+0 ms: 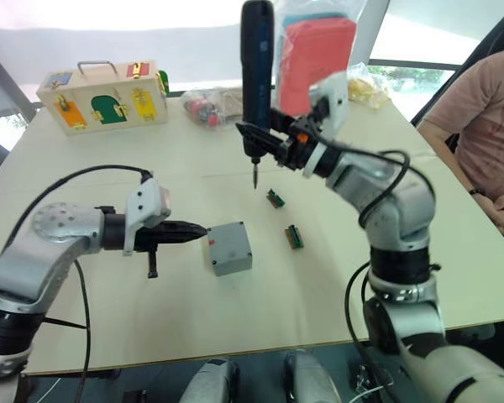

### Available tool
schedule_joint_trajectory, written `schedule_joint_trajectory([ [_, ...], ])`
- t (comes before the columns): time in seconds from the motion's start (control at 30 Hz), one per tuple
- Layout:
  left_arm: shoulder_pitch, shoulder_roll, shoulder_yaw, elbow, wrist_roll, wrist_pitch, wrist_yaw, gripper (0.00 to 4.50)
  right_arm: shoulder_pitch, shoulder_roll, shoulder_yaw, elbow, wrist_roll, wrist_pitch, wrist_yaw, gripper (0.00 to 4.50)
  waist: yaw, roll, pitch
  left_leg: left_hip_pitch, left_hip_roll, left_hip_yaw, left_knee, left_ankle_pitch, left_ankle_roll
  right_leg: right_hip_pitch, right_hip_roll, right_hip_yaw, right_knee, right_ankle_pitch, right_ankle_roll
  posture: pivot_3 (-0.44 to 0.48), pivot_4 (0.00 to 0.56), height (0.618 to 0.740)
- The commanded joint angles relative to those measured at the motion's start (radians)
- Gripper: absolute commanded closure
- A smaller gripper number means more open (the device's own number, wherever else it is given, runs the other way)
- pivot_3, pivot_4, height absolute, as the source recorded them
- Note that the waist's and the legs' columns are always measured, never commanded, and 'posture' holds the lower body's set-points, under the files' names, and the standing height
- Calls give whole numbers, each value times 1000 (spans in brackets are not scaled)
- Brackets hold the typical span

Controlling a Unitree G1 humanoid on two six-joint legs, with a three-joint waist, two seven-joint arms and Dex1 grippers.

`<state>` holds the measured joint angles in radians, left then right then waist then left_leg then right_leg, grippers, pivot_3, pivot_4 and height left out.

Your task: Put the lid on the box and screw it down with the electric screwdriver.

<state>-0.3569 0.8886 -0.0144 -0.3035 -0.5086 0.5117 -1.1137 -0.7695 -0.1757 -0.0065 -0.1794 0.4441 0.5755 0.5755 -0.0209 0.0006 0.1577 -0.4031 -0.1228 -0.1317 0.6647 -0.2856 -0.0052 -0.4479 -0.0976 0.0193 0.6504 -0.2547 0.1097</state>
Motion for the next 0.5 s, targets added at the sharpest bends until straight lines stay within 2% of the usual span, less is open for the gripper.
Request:
schedule_joint_trajectory([
  [0.03,-7,-37,-28,27,41,-35,15,4500,46,69,53,-47,-46,-197,-8,2593,0,0,0,0,0,0,0,0,0,0,0,0,0,0,0,0,150,740],
  [0.27,-19,-132,-84,104,111,-73,51,4500,148,99,133,-12,-87,-316,28,2593,0,0,0,1,1,0,-1,1,-1,0,1,0,1,0,0,0,150,740],
  [0.5,-23,-183,-113,164,160,-92,69,4500,200,97,156,10,-97,-336,41,2593,1,0,0,2,0,0,0,1,-1,0,1,0,1,0,0,0,150,740],
])
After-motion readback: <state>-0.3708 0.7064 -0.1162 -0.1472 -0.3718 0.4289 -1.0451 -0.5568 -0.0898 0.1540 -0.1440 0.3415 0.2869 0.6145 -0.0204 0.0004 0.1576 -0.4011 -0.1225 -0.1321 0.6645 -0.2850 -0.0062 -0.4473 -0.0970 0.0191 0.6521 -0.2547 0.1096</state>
